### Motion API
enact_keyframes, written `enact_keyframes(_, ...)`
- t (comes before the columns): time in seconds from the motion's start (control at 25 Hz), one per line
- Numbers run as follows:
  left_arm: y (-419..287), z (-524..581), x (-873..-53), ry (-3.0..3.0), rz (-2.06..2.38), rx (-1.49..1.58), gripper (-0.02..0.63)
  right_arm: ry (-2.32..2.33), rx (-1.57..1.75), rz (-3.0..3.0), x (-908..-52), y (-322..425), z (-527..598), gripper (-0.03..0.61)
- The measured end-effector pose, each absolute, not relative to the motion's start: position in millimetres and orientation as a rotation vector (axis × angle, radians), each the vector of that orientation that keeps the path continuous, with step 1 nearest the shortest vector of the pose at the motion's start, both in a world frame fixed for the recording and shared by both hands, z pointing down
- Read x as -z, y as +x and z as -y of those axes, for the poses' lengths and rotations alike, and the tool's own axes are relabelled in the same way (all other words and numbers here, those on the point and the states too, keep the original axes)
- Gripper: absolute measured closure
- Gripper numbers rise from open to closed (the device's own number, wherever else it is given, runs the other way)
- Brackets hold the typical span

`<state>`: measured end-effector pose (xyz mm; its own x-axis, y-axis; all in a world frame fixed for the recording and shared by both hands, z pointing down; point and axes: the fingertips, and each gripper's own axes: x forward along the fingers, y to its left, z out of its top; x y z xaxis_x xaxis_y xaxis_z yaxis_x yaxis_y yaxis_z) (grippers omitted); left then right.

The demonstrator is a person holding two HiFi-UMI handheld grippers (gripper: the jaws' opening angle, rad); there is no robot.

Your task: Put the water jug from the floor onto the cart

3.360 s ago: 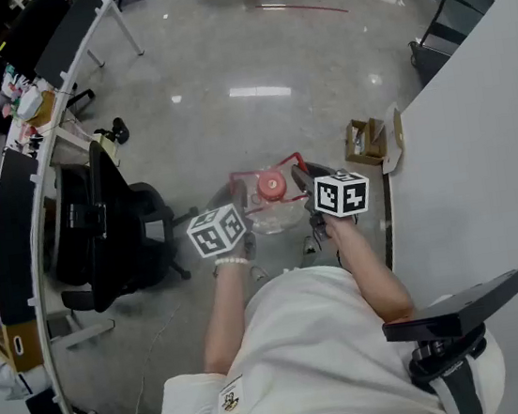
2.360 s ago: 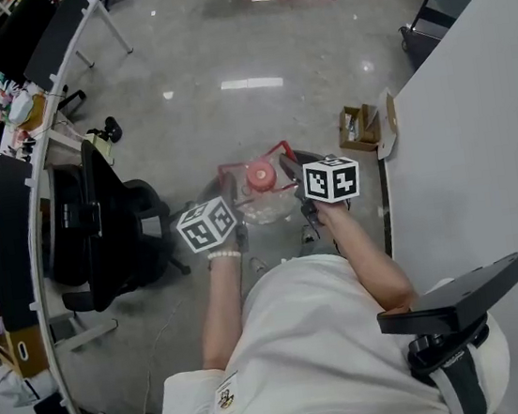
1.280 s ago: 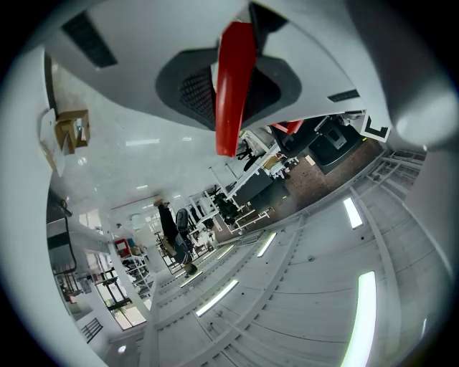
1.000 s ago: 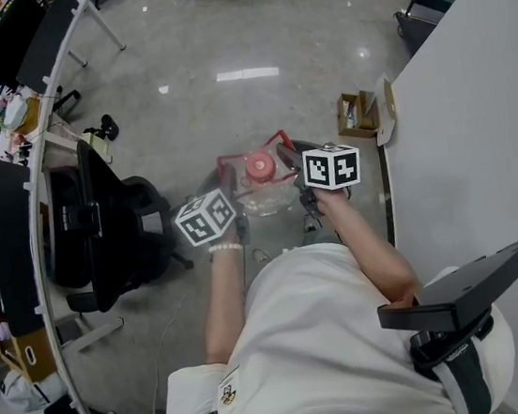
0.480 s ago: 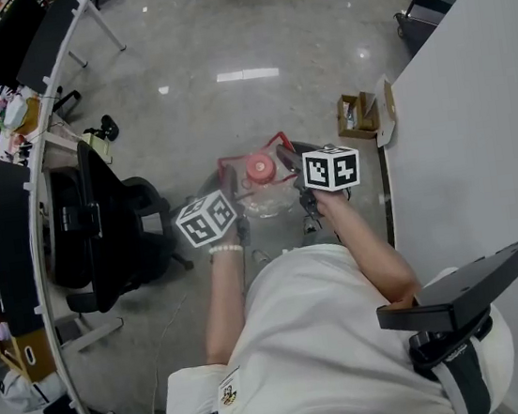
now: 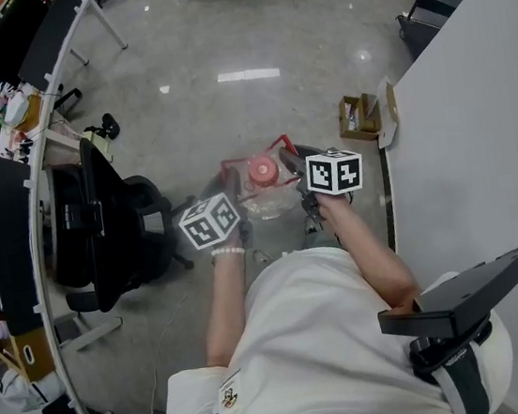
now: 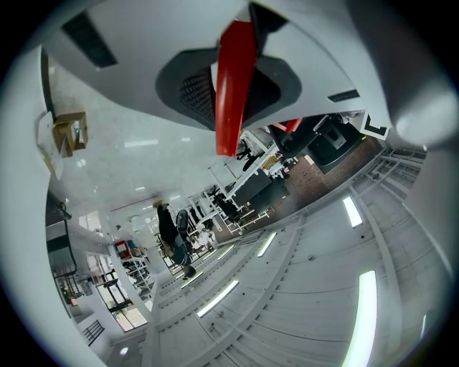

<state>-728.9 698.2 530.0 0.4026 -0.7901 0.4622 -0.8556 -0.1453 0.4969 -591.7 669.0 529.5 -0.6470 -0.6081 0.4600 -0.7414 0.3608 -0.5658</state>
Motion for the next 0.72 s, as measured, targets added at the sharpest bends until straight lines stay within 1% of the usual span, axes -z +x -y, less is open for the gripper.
enact_keyframes(0.4, -754, -685, -511, 2.032, 1.357, -0.114, 0.551, 1.278, -1.080, 2.503, -508, -618, -657, 0.506)
enact_keyframes(0.72, -757, -650, -508, 2.080, 1.323, -0.151, 0.551, 1.334, -1.083, 2.495, -512, -618, -633, 0.506)
